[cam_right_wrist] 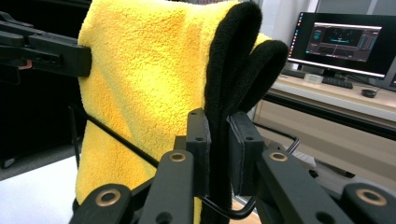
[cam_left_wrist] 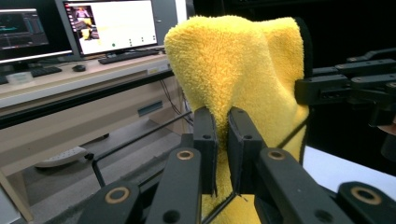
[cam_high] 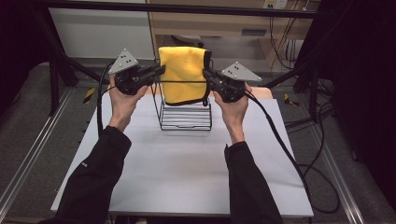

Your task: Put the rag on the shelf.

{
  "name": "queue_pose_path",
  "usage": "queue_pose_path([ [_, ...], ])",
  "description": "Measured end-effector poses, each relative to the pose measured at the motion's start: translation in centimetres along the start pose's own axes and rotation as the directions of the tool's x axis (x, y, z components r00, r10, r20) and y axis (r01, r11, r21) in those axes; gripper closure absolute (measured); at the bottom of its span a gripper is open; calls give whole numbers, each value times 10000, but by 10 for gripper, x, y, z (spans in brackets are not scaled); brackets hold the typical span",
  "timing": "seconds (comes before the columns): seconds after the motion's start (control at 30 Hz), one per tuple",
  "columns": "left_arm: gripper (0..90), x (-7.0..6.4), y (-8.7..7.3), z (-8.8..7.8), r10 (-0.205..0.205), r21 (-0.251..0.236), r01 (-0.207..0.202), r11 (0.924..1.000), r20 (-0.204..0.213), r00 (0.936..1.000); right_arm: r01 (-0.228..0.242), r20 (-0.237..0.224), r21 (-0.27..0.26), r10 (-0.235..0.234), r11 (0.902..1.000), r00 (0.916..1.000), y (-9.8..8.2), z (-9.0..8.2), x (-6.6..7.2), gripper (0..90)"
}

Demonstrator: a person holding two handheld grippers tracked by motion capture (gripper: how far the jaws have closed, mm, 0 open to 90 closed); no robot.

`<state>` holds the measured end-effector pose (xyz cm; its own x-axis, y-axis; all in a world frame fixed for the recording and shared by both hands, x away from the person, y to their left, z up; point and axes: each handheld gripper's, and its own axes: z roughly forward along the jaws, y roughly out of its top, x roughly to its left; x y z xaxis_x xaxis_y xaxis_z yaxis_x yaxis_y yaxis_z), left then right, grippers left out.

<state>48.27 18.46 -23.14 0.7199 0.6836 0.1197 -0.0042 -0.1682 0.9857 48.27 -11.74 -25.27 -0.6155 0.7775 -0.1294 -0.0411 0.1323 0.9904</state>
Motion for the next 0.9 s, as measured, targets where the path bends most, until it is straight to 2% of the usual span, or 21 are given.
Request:
queue_pose_path([
  [0.17,821,-2,-3,2,108,148,-106,9998,-167,9998,146,-1,228,-146,9996,9999,-3,-1,2,806],
  [0.23,821,-1,-2,4,154,126,-150,9998,-278,9995,52,90,292,-55,9996,9999,-4,2,1,811],
  [0.33,822,0,-1,8,215,-3,-215,9998,-435,9988,68,227,97,-70,9999,9997,-4,5,-1,812],
  [0.47,826,0,-3,10,243,-194,-248,9995,-268,9993,44,212,55,-45,10000,9998,-5,6,-3,796],
  [0.53,828,0,-5,8,218,-225,-222,9995,-207,9995,119,73,193,-121,9997,9999,-5,5,-3,779],
  [0.63,831,0,-7,4,248,-328,-250,9991,-57,9997,-7,-139,315,11,9995,9999,-2,2,-4,750],
  [0.77,835,-2,-5,1,538,-331,-534,9980,94,9985,-316,-241,508,328,9982,9992,2,0,-9,678],
  [0.9,838,-4,-4,1,707,-428,-696,9967,234,9972,-520,-325,604,541,9968,9980,6,5,-13,528],
])
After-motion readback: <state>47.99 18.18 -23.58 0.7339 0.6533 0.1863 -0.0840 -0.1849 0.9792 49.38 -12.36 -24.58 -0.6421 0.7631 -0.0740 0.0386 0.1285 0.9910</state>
